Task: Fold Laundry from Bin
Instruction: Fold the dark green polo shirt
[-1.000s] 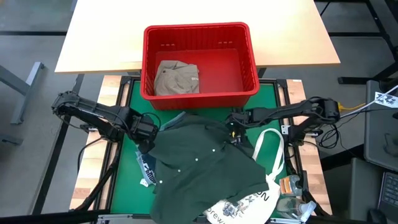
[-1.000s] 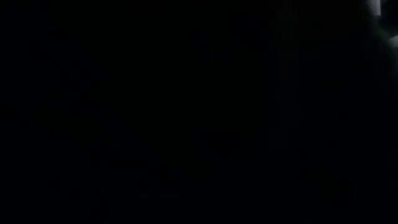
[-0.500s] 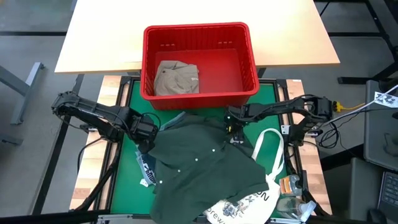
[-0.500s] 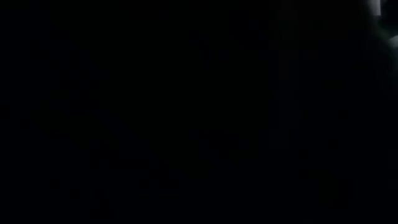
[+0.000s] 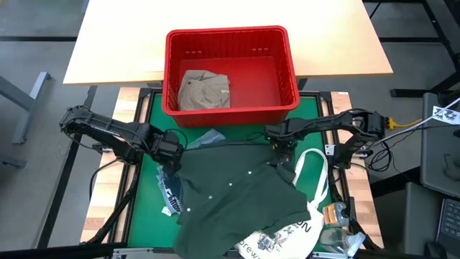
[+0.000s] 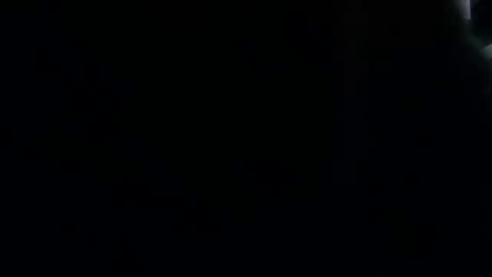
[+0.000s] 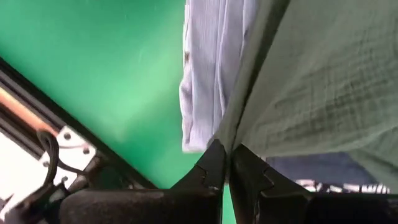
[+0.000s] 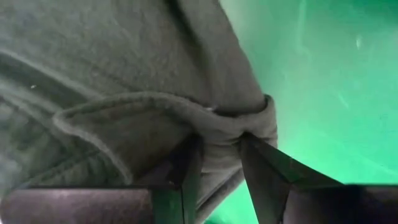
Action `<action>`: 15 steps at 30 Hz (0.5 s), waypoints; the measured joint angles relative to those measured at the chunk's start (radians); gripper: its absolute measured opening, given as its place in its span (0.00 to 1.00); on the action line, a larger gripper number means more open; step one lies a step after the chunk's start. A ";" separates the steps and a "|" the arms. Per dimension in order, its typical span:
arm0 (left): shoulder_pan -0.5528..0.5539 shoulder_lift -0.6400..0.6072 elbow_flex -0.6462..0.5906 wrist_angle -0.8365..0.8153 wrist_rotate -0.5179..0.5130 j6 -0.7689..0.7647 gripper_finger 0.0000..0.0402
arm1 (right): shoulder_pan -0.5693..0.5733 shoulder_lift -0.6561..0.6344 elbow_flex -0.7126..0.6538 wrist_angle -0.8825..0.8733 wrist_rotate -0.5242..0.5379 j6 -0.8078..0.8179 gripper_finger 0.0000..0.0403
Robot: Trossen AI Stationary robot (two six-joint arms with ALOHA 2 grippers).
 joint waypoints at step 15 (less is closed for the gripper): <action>0.025 0.000 0.000 0.013 -0.248 0.047 0.33 | 0.000 0.010 -0.012 -0.199 0.108 0.082 0.29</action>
